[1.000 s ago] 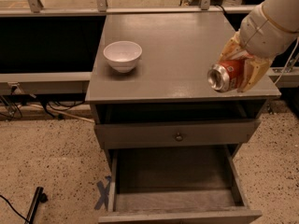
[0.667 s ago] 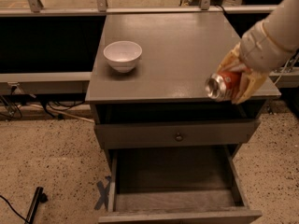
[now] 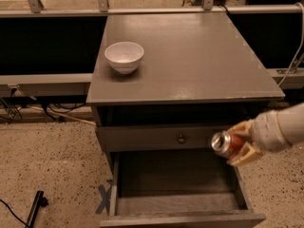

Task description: Place coke can into middle drawer

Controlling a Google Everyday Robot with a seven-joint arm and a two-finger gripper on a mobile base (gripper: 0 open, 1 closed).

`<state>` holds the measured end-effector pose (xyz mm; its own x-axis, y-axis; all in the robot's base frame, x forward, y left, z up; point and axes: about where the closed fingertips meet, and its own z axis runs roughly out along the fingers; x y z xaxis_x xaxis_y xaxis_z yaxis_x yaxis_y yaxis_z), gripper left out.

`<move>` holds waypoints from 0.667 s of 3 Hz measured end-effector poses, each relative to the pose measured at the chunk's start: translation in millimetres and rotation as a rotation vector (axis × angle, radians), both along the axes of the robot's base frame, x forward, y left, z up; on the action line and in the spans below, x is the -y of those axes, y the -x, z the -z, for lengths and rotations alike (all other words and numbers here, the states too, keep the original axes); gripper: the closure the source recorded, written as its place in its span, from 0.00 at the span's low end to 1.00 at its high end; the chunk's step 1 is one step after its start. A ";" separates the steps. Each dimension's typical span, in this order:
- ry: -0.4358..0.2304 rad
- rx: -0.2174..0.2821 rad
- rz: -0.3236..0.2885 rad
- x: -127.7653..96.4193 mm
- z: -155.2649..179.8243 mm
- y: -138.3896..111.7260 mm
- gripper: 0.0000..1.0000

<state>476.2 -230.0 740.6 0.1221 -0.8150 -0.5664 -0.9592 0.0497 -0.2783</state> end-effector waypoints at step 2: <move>-0.050 -0.047 0.088 26.4 69.5 17.4 1.00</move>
Offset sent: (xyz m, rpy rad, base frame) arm -0.0167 -0.0211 -0.0567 0.0412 0.0442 -0.0744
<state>458.7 -256.4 671.1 0.0234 -0.7919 -0.6103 -0.9625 0.1472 -0.2279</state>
